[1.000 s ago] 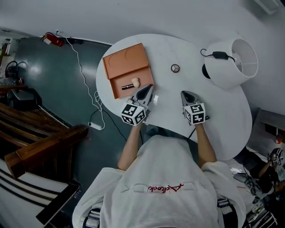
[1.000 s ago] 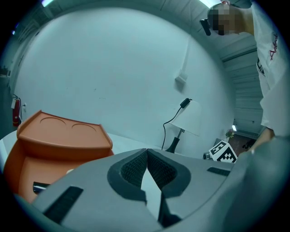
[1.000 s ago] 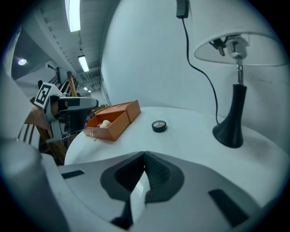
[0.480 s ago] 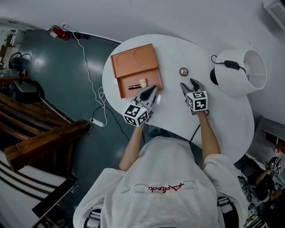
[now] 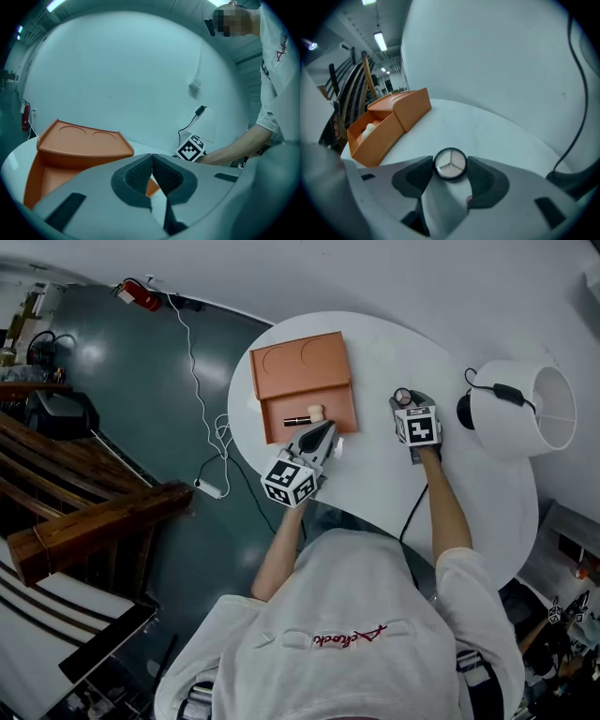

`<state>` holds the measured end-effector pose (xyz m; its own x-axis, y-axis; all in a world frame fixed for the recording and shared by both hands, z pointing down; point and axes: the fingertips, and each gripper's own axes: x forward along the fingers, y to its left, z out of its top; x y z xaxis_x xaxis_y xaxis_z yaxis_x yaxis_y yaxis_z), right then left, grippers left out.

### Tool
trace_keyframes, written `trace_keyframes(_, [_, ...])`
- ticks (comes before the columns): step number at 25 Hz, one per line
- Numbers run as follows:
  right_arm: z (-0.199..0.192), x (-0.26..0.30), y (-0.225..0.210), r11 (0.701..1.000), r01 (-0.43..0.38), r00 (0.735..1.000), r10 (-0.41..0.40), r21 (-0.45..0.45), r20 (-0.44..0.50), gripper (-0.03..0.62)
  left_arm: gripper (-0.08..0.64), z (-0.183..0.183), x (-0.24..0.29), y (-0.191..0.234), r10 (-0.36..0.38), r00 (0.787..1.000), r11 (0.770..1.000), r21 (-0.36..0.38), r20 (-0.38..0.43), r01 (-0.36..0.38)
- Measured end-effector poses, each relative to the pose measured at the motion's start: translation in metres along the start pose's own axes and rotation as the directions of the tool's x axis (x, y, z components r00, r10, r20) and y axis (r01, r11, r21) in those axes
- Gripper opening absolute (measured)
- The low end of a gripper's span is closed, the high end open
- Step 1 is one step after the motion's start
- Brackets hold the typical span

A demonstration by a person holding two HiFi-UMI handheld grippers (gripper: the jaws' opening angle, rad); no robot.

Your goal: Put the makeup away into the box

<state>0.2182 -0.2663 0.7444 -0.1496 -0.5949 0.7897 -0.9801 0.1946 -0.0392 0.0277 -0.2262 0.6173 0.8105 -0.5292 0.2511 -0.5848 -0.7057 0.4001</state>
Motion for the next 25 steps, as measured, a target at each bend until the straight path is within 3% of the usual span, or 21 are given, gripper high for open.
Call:
trace_keyframes(7, [0.000,-0.002,0.002,1.000,-0.008,1.000,0.008,-0.018,0.005,0.232,0.009,0.006,-0.004,0.002,0.009,1.000,1.000,0.004,0.014,-0.009])
trace_keyframes(13, [0.010,-0.038,0.013,1.000,-0.021,0.991,0.021,0.000,0.135,0.232,0.009,0.014,-0.006,-0.003,0.005,1.000,1.000,0.020,0.031,-0.006])
trace_keyframes(20, [0.016,-0.110,0.045,0.999,-0.025,0.943,0.032,-0.027,0.332,0.232,0.009,0.020,-0.009,-0.014,0.002,0.998,0.999,0.038,0.056,-0.004])
trace_keyframes(25, [0.005,-0.152,0.078,0.998,-0.049,0.912,0.058,-0.033,0.406,0.232,0.009,0.020,-0.017,-0.020,0.003,0.998,0.999,0.047,0.063,-0.006])
